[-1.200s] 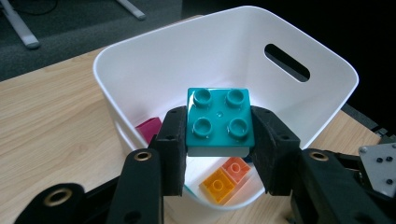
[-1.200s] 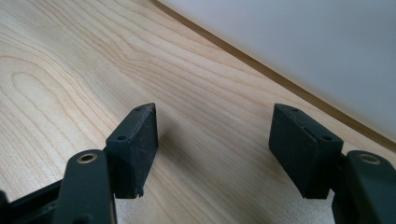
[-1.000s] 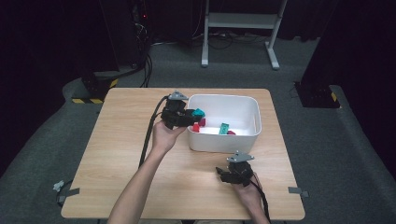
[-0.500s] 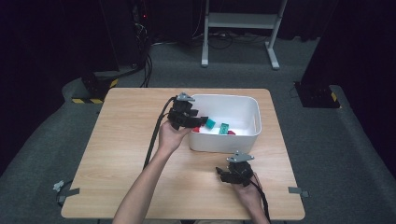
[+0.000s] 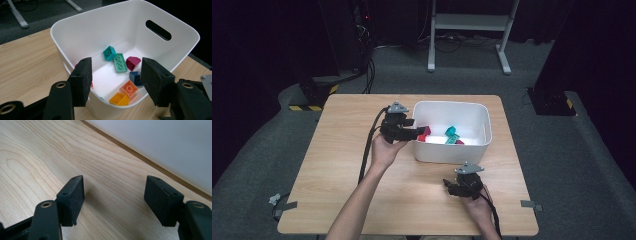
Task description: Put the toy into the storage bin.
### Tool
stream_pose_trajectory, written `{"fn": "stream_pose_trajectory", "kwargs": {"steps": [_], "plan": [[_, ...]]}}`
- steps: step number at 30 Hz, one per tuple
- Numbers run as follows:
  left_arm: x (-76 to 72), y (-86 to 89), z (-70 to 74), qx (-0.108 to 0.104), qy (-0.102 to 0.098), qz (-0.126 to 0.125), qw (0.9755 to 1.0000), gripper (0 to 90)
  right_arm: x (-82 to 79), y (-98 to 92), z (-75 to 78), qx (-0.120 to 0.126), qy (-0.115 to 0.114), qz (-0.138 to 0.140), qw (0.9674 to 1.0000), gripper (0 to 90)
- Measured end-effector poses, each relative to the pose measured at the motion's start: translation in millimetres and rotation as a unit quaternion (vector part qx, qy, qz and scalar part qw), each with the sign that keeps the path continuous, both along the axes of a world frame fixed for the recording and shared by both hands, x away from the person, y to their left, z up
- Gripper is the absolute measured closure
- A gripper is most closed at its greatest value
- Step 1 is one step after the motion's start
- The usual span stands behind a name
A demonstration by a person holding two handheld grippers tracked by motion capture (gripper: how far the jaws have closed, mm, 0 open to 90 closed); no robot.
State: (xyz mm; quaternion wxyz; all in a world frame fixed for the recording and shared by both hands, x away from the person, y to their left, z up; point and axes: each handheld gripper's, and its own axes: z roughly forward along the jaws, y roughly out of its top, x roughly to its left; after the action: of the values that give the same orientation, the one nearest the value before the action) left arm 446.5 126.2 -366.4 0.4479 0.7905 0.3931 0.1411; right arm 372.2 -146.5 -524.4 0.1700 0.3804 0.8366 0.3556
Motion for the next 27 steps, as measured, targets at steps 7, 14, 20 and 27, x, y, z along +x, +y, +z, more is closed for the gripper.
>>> {"fn": "stream_pose_trajectory", "kwargs": {"steps": [7,14,20,27], "plan": [[-8.9,15.7,-3.8,-0.014,-0.003,0.013,0.9998,42.7,0.0,0.1,0.0,0.001,0.000,0.000,1.0000,32.8],[-18.1,31.8,-7.7,-0.019,-0.004,0.027,0.9994,42.7,-0.1,0.1,0.0,0.001,0.000,-0.001,1.0000,32.8],[-23.7,42.2,-11.9,-0.020,-0.005,0.038,0.9991,42.7,-0.1,0.1,0.0,0.001,0.001,0.000,1.0000,32.7],[-29.4,50.2,-17.6,-0.017,-0.001,0.044,0.9989,42.6,-0.1,0.1,0.1,0.001,0.000,0.000,1.0000,32.8]]}}
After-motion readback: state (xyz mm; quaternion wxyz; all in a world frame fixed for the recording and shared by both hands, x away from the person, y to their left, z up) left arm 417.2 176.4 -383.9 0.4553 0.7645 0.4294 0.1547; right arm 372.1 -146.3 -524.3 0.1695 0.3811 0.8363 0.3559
